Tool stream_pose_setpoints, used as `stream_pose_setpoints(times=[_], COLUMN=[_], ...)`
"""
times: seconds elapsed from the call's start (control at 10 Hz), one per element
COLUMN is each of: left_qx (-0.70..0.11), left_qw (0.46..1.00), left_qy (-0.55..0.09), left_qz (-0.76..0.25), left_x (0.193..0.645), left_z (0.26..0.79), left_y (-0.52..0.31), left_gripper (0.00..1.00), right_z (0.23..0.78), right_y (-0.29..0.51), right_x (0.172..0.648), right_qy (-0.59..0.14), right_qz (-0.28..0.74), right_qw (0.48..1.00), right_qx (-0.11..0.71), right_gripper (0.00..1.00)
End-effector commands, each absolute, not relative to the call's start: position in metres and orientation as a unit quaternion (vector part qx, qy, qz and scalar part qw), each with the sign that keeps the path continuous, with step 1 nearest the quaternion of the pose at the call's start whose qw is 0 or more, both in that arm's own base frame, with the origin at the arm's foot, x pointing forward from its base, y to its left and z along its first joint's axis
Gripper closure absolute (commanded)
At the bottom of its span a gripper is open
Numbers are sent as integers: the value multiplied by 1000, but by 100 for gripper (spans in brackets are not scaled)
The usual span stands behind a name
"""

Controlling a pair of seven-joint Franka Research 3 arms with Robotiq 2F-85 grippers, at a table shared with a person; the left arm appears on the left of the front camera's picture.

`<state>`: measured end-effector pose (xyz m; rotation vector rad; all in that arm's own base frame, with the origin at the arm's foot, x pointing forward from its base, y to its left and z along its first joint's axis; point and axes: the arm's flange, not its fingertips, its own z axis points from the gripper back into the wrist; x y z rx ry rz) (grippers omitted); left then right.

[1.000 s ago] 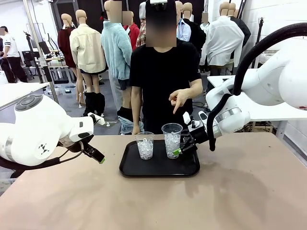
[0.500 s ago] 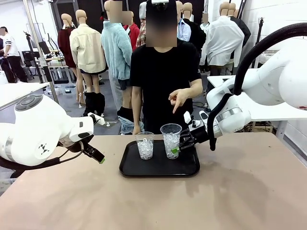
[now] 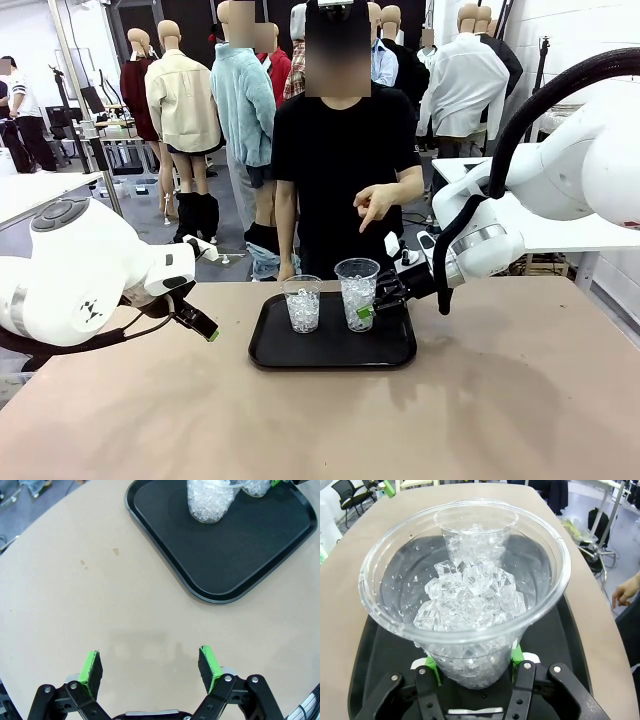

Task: Pour the drink into the iced cup.
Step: Pick up the iced cup indicated by the human and present it to them, then open the gripper to release the iced cup you were holding.

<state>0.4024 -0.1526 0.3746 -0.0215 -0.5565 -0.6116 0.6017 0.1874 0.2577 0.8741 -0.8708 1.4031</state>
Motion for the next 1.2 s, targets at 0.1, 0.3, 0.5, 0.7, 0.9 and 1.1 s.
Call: stream_pose_setpoints(times=[0.1, 0.3, 0.5, 0.7, 0.9, 1.1], left_qx=[-11, -11, -11, -11, -11, -11], left_qw=[916, 916, 916, 916, 916, 916], left_qy=[-271, -271, -271, -271, -271, -271], left_qz=[-296, -296, -296, -296, -296, -296], left_x=[403, 403, 403, 403, 403, 403], left_z=[375, 375, 375, 375, 375, 375], left_y=[-151, -151, -151, -151, -151, -151], left_gripper=[0, 0, 0, 0, 0, 0], right_z=[258, 258, 258, 258, 278, 317], right_y=[189, 189, 189, 189, 181, 167], right_x=[602, 602, 602, 602, 598, 596], right_qy=[-377, -377, -377, -377, -372, -386], right_qz=[607, 607, 607, 607, 614, 620], right_qw=[592, 592, 592, 592, 584, 563], right_qx=[374, 374, 374, 374, 379, 388], right_gripper=[43, 43, 43, 43, 43, 43])
